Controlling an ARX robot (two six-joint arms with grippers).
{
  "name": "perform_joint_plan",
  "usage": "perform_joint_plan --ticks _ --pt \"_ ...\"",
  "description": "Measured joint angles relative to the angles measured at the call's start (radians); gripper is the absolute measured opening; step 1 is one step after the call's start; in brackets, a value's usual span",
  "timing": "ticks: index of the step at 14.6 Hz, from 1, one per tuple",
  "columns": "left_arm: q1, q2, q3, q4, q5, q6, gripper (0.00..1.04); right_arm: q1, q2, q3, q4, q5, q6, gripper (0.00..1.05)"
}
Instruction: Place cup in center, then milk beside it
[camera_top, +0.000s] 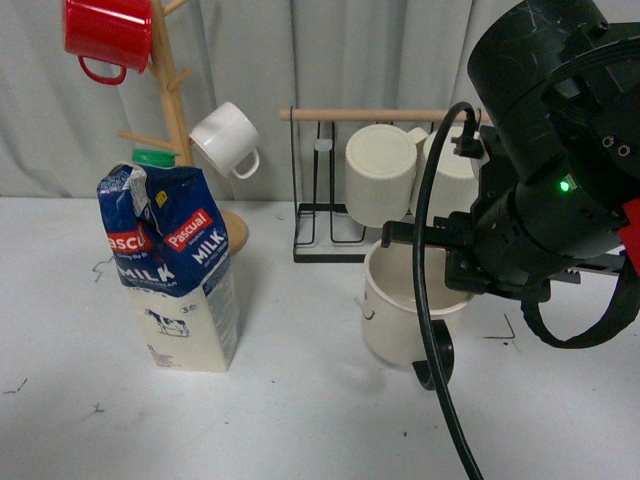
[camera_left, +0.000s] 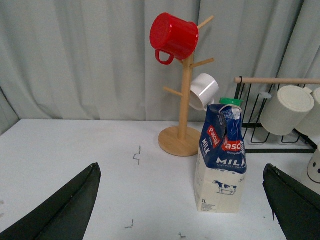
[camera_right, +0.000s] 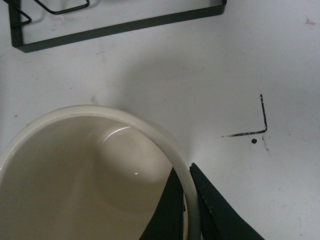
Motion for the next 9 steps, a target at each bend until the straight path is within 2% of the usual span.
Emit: perform_joint_plan --ticks 9 --pt "0.0 0.0 0.0 0.0 0.0 0.0 0.98 -0.041 0.08 0.05 -0.024 -0.007 0.011 0.03"
